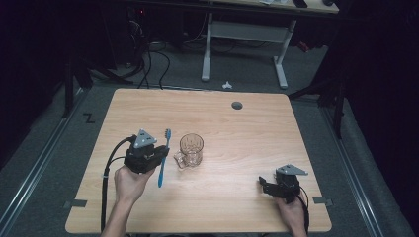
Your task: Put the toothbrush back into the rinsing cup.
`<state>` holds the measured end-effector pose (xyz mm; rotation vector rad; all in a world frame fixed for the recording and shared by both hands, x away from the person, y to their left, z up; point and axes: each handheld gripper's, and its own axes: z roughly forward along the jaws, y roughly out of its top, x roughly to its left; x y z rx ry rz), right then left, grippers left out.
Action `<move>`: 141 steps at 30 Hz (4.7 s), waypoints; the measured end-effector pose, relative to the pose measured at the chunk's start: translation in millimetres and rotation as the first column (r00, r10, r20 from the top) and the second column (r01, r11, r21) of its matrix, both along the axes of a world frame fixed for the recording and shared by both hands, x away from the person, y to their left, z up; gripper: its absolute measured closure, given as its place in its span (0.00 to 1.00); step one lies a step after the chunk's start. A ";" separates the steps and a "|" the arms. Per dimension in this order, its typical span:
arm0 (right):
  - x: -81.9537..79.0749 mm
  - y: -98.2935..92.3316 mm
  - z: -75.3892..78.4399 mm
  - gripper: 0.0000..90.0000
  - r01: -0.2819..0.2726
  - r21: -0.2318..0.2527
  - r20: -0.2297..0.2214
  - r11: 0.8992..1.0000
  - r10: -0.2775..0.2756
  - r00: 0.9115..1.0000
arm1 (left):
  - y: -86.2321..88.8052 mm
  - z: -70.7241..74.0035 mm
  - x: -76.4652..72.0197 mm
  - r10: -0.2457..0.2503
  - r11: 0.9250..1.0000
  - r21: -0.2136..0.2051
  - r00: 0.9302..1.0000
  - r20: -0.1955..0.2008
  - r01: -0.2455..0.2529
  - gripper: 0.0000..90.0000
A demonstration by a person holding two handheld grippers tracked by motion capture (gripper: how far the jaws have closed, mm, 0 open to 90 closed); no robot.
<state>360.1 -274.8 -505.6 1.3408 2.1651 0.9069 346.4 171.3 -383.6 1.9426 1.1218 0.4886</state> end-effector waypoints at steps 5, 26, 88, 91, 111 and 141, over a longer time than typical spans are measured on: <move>0.0 0.0 0.0 0.28 0.000 0.000 0.000 1.000 0.000 1.000 | -3.9 5.0 2.0 -0.005 1.000 -0.002 1.000 0.022 0.005 0.89; 0.1 0.0 0.0 0.28 -0.001 0.000 0.001 1.000 0.001 1.000 | -13.2 15.4 13.3 0.004 1.000 -0.028 0.996 0.084 -0.001 0.89; -0.1 0.0 0.0 0.28 0.000 0.000 0.000 1.000 0.000 1.000 | -35.4 24.2 58.2 0.068 0.997 -0.051 0.981 0.182 -0.059 0.89; -0.1 0.0 0.0 0.28 0.000 0.000 0.000 1.000 0.000 1.000 | -37.5 22.8 58.5 0.060 0.998 -0.046 0.981 0.184 -0.052 0.89; -0.1 0.0 0.0 0.28 -0.001 0.000 0.000 1.000 0.001 1.000 | -38.5 15.6 55.0 0.034 0.999 -0.029 0.987 0.158 -0.029 0.89; -0.1 -0.1 0.0 0.28 -0.001 0.000 0.000 1.000 0.001 1.000 | -33.3 11.2 40.7 0.000 1.000 0.013 0.990 0.139 -0.002 0.88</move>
